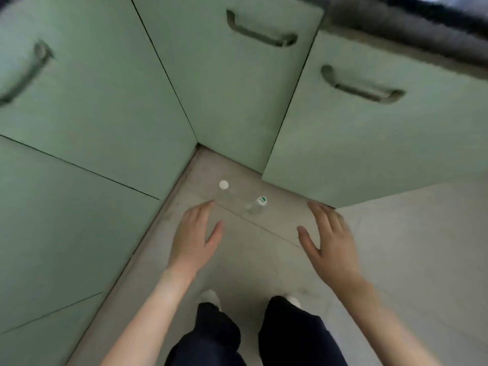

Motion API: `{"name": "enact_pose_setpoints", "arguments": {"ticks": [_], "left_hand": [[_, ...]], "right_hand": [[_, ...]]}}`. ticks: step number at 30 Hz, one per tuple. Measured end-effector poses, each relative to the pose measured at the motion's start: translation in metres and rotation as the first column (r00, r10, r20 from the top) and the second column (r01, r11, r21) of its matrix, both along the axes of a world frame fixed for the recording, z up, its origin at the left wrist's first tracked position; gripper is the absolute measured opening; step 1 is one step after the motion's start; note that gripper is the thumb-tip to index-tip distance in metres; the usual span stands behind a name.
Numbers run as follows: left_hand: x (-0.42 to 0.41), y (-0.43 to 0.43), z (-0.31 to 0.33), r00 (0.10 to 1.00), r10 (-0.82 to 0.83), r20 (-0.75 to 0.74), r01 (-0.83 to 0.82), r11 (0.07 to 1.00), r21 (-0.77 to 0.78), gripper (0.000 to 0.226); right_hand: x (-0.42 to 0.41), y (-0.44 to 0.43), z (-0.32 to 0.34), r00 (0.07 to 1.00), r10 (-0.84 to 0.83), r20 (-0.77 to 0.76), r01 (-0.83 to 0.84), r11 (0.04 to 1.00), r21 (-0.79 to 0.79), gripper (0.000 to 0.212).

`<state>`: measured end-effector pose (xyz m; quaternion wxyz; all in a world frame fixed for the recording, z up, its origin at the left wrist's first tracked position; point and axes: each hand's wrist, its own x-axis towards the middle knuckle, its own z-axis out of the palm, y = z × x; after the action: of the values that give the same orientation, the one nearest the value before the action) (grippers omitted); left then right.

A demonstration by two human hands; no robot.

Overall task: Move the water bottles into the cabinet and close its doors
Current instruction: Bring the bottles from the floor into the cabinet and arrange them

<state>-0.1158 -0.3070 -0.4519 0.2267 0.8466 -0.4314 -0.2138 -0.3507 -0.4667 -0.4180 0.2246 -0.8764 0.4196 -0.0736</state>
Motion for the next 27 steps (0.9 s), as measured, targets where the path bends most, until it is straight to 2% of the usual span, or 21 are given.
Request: {"name": "enact_pose_setpoints", "arguments": {"ticks": [6, 10, 13, 17, 19, 22, 24, 27], "left_hand": [[0.026, 0.002, -0.226, 0.998, -0.062, 0.019, 0.061, 0.995, 0.082, 0.067], [0.032, 0.002, -0.341, 0.999, -0.051, -0.011, 0.051, 0.998, 0.048, 0.07], [0.037, 0.001, -0.403, 0.999, -0.019, -0.048, 0.021, 0.999, 0.033, 0.07], [0.044, -0.012, -0.425, 0.995, 0.037, -0.089, -0.04, 0.999, -0.028, 0.063], [0.048, -0.024, -0.421, 0.986, 0.095, -0.137, -0.106, 0.992, -0.075, 0.064], [0.053, -0.043, -0.416, 0.942, 0.199, -0.271, -0.242, 0.96, -0.139, 0.087], [0.057, -0.056, -0.417, 0.895, 0.227, -0.384, -0.306, 0.938, -0.161, 0.101], [0.063, -0.078, -0.425, 0.874, 0.205, -0.44, -0.329, 0.917, -0.226, 0.103]], "right_hand": [[0.014, -0.008, -0.23, 0.998, 0.051, -0.031, -0.05, 0.999, 0.016, 0.059], [0.021, -0.011, -0.356, 0.998, 0.045, -0.033, -0.044, 0.999, 0.03, 0.061], [0.028, -0.011, -0.418, 0.999, 0.017, -0.028, -0.015, 0.997, 0.071, 0.061], [0.038, -0.017, -0.445, 0.998, -0.035, 0.049, 0.03, 0.993, 0.115, 0.066], [0.046, -0.018, -0.441, 0.984, -0.132, 0.119, 0.102, 0.969, 0.224, 0.073], [0.058, -0.024, -0.433, 0.934, -0.256, 0.248, 0.148, 0.911, 0.385, 0.083], [0.069, -0.029, -0.43, 0.923, -0.254, 0.287, 0.115, 0.898, 0.424, 0.087], [0.083, -0.035, -0.436, 0.92, -0.248, 0.302, 0.099, 0.895, 0.434, 0.084]]}}
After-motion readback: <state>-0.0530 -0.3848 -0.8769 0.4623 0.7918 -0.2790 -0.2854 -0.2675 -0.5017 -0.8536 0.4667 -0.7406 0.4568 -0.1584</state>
